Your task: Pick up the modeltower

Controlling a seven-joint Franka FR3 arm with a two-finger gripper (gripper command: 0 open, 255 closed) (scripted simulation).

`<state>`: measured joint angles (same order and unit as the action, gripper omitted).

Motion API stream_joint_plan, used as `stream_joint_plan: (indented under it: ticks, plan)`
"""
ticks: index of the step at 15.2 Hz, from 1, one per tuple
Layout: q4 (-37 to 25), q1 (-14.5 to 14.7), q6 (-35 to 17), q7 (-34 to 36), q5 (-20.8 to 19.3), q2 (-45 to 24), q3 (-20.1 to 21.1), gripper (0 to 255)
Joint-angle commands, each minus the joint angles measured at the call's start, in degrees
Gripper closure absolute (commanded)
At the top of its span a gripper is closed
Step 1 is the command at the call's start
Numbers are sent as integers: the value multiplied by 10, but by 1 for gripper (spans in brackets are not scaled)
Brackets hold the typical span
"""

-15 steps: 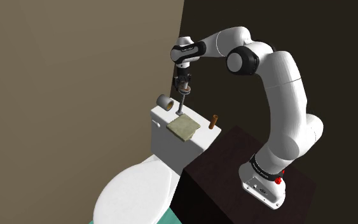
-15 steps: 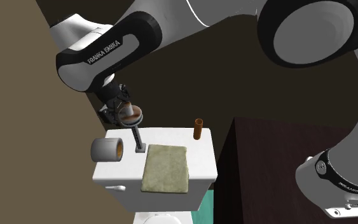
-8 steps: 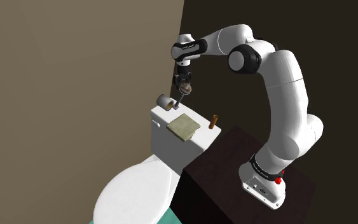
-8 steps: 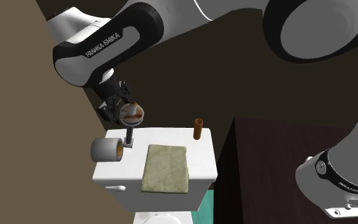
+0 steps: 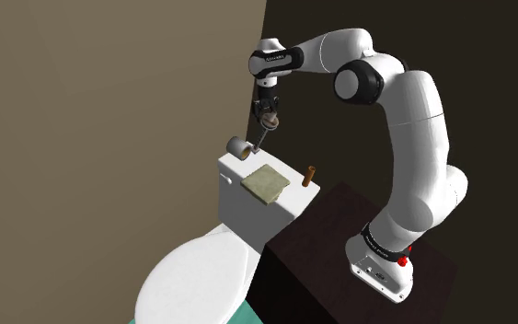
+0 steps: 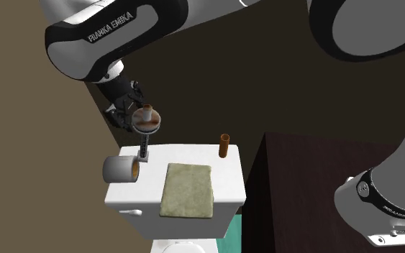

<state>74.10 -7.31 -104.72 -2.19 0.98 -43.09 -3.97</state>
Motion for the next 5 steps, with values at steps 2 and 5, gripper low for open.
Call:
stream_joint_plan:
  ticks: [2,5]
  plan:
    - [-9,0,19,-1,-1,10,-1,255]
    - [-12,0,26,-1,-1,13,-1,255]
